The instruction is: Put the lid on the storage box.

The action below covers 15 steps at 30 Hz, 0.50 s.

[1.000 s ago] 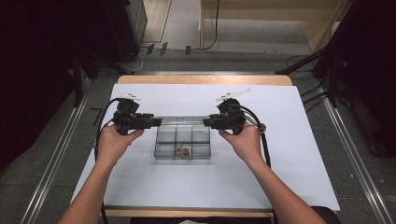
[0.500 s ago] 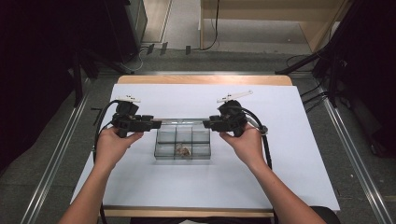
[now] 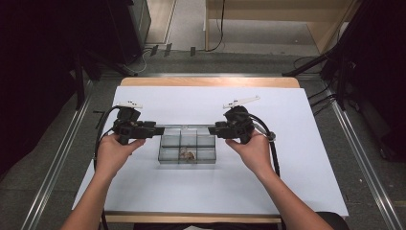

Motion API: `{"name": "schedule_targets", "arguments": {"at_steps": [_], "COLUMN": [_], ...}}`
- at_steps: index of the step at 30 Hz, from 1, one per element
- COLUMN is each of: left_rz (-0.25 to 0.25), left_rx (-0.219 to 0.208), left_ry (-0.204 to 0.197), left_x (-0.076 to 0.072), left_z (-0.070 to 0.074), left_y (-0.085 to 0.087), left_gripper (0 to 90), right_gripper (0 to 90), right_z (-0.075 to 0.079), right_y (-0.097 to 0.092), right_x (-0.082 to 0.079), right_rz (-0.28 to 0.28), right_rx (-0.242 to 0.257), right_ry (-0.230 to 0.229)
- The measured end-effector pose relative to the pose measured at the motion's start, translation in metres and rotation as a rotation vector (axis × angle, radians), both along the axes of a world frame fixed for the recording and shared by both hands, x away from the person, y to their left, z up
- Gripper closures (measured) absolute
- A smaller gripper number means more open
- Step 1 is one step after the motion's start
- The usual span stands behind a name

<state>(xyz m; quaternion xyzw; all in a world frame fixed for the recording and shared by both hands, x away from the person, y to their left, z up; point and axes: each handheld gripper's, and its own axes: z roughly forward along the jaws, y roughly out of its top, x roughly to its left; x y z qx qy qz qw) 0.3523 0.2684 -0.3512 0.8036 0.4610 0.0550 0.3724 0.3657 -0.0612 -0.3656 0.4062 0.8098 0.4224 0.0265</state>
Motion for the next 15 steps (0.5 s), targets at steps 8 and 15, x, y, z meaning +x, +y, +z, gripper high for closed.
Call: {"name": "schedule_targets", "arguments": {"at_steps": [8, 15], "left_rz": [-0.001, 0.003], "left_rx": [0.0, -0.004], "left_ry": [0.007, 0.01], "left_x": [-0.0045, -0.0071], "left_z": [-0.0037, -0.0063], "left_y": [-0.0005, -0.0011], "left_gripper": [48.9, 48.6], "right_gripper": [61.2, 60.8], "right_z": [-0.0022, -0.0052], "right_y": [0.0, -0.0017], "right_x": [-0.0044, -0.0077], "right_rz": [-0.001, -0.001], "right_rx": [-0.006, -0.006], "right_ry": [0.006, 0.007]}}
